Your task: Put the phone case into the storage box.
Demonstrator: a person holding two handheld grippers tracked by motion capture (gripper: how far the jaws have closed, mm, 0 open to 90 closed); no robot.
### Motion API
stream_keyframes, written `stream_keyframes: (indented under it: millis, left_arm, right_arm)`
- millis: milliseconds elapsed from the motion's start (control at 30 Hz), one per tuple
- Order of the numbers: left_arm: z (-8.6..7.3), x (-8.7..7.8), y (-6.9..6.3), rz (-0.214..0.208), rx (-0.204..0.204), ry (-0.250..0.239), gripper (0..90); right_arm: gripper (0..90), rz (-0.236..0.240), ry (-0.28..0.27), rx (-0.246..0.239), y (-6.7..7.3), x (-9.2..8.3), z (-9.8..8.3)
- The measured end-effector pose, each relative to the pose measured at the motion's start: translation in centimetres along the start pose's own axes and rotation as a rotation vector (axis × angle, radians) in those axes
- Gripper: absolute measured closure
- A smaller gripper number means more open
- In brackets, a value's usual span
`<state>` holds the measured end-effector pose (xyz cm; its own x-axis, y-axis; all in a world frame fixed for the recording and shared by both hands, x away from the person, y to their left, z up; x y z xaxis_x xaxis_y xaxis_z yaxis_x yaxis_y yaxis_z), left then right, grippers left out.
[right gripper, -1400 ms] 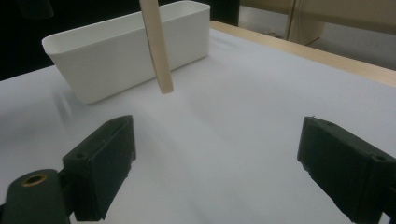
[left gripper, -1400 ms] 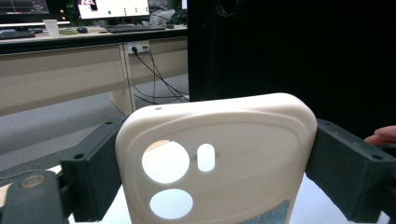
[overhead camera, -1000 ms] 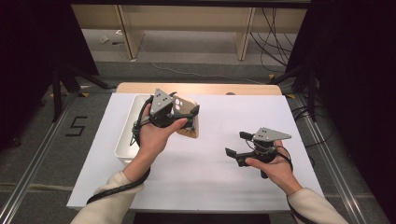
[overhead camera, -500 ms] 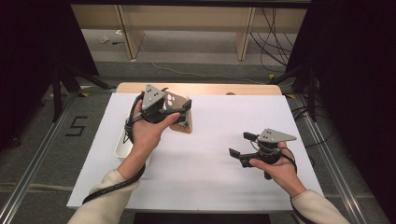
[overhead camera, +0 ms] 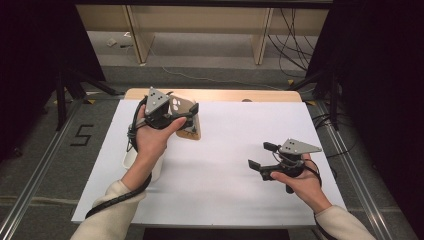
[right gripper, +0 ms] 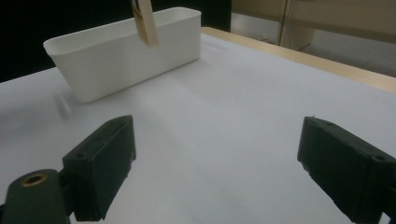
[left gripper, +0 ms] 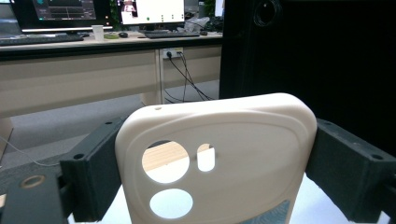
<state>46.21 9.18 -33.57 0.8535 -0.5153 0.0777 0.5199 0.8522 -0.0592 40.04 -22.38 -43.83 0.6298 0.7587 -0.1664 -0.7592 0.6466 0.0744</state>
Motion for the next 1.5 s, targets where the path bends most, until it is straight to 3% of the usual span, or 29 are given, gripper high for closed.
stream_keyframes:
  millis: [1500]
  left_arm:
    - [1.2,-1.1,4.0,0.104,0.032,-0.007,10.9]
  right_arm:
    - [12.4,-0.027,-0.010,-0.017,0.1,-1.8,-0.4]
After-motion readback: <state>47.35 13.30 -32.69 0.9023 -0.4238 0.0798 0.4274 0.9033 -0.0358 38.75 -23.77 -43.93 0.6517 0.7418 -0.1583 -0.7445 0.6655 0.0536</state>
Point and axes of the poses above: each handheld gripper's, and its own axes: x roughly forward along the jaws, z roughly out of its top, y roughly to its left, the point moved 4 cm from there along x, roughly forward along the jaws, and after that the axes turned 13 degrees about -y, right-handed, at the moved point
